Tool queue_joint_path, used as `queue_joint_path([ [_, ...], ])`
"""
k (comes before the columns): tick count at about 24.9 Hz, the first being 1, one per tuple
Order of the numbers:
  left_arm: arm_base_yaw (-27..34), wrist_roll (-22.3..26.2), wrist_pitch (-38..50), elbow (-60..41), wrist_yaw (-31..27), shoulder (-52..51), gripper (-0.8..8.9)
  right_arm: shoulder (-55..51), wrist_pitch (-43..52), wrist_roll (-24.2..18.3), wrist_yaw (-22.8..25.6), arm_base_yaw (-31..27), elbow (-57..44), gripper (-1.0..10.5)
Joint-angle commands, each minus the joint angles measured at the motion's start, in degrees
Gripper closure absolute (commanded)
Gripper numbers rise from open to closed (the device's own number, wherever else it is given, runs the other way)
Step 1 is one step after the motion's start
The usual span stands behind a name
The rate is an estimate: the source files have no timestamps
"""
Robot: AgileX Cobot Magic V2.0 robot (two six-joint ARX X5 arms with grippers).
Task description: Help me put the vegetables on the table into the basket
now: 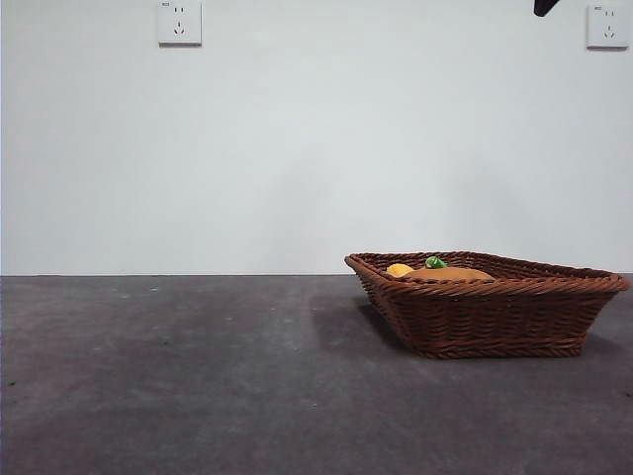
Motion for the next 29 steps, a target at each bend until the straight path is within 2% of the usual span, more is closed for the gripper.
queue_joint_path([
  [1,0.3,-0.3,0.4,-0.8,-0.2,-0.2,8.16,0.5,2.4,0.5,0.3,0.0,-0.1,9.5],
  [10,0.5,-0.3,0.4,-0.8,-0.2,0.4,8.16,0.6,5.0,0.6,0.2,0.0,-0.2,9.5],
  [12,0.5,-0.3,0.4,-0.8,-0.1,0.5,8.16,0.3,5.2,0.5,0.5,-1.6,-0.2,9.5],
  [19,0.5,-0.2,0.3,-0.8,-0.2,0.9,8.16,-11.3,5.4,0.6,2.2,-2.8,-0.2,9.5],
  [22,0.5,-0.2,0.3,-0.8,-0.2,0.9,8.16,-16.4,5.9,0.6,2.4,-5.5,-1.2,9.5],
  [23,0.5,-0.2,0.3,-0.8,-0.2,0.9,8.16,-18.6,7.1,0.3,2.4,-6.8,-3.0,9.5],
  [25,0.5,-0.2,0.3,-0.8,-0.2,0.9,8.16,-24.0,14.2,-2.8,2.4,-9.3,-9.4,9.5],
  [29,0.5,-0.2,0.3,-0.8,-0.1,0.9,8.16,-34.7,30.2,-3.2,2.4,-12.7,-24.9,9.5],
])
